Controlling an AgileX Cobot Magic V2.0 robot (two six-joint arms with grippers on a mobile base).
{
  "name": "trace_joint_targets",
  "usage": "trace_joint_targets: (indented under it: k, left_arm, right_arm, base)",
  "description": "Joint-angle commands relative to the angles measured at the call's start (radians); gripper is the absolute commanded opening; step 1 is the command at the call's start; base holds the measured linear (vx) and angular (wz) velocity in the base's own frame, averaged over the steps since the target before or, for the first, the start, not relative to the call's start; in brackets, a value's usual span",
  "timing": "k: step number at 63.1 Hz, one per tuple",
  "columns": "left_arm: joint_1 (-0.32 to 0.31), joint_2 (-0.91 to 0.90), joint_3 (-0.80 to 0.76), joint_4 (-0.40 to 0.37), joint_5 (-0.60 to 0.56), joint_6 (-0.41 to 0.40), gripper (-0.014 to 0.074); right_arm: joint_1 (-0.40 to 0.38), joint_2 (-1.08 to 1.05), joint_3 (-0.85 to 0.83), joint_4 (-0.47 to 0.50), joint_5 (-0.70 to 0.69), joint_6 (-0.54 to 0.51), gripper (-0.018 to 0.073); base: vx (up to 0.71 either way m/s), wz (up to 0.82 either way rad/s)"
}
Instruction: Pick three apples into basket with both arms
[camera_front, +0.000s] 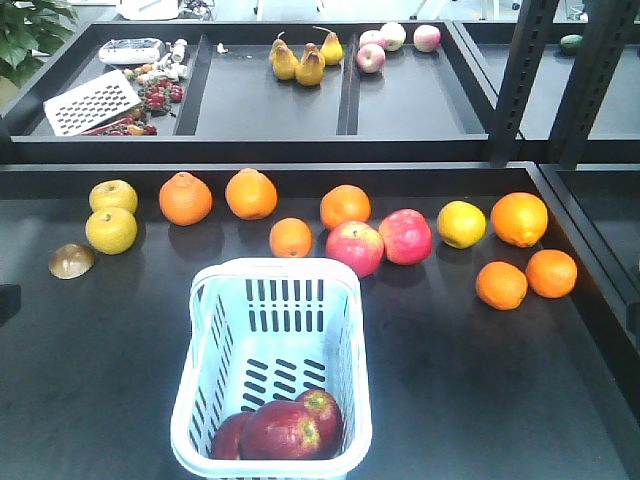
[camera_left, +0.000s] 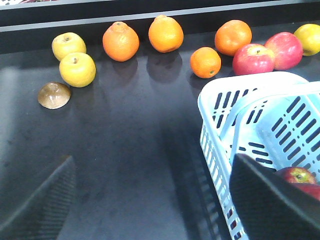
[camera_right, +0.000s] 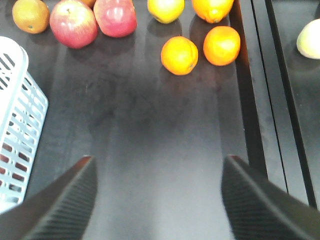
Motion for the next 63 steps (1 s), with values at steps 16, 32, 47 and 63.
trace_joint_targets:
  k: [16,32,47,63]
  left_arm:
    - [0.002,-0.005,-0.027,-0.006,-0.002,-0.010,0.0260]
    - [0.002,-0.005,-0.027,-0.006,-0.008,-0.009,-0.0008]
    - [0.002,-0.005,-0.027,-0.006,-0.012,-0.009,-0.0006]
    - [0.002,-0.005,-0.027,-0.006,-0.012,-0.009,-0.0006]
  right_arm:
    - [-0.006,-0.006,-0.024,-0.011,-0.075,0.004,0.0088]
    - [-0.006,-0.006,-0.024,-0.012,-0.079,0.004,-0.0008]
    - [-0.006,-0.006,-0.024,-0.012,-0.039,0.004,-0.0008]
    - [-0.006,-0.006,-0.024,-0.012,-0.036,0.004,-0.0008]
  base:
    - [0.00,0.00]
    - [0.00,0.00]
    - [0.00,0.00]
    - [0.00,0.00]
